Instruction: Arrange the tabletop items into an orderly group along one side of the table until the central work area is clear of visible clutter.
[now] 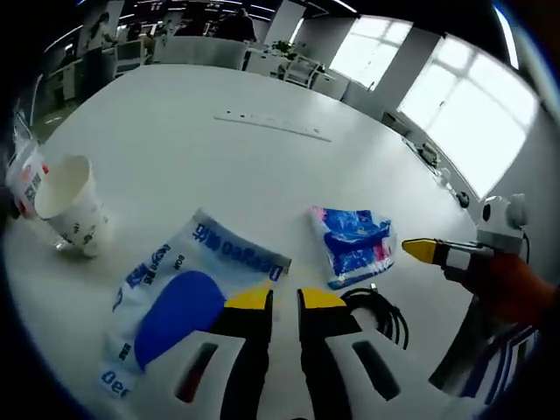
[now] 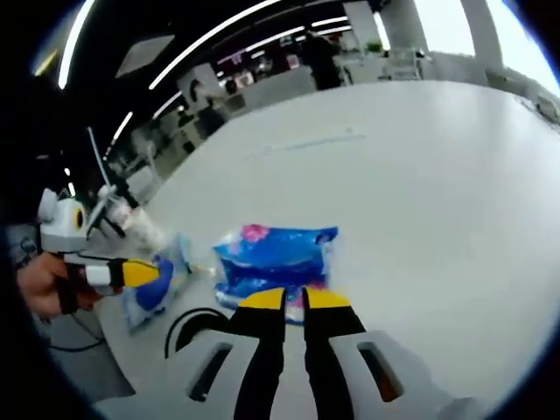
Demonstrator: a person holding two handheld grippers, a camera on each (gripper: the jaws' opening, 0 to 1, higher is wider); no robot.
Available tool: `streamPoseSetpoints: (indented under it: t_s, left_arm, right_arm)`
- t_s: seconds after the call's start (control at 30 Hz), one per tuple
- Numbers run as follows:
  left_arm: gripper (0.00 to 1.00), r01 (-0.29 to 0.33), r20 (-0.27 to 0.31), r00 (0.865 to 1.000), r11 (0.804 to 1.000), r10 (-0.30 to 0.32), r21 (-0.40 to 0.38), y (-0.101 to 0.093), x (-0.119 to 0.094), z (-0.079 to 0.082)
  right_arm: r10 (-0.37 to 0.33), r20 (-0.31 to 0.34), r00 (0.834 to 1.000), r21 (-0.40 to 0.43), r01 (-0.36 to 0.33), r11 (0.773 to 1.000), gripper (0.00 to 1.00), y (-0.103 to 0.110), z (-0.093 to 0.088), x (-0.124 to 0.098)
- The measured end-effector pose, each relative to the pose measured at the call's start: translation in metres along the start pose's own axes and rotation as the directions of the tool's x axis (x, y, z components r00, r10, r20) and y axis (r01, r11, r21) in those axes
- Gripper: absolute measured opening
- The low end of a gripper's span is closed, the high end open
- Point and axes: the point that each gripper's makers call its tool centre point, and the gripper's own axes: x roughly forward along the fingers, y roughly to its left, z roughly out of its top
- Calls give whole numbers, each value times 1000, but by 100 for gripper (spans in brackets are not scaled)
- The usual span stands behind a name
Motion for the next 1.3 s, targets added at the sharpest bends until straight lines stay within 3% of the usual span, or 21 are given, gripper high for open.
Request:
streamPoseSetpoints:
  t_s: [0.57,0.9,1.3]
  left_arm:
    - [9,-57,50,997,995,61,-85,52,-68,-23]
    - [9,-99,43,993,984,106,-145,83,-101,-53]
    - [10,-111,28,993,975,119,-193,90,-123,-79]
  right_arm:
    - [97,-59,993,-104,-103,989,7,66,-22,0]
    - [110,-77,991,-73,-116,991,6,78,-43,-7]
    - [102,-86,991,-52,-107,993,6,85,-59,-23]
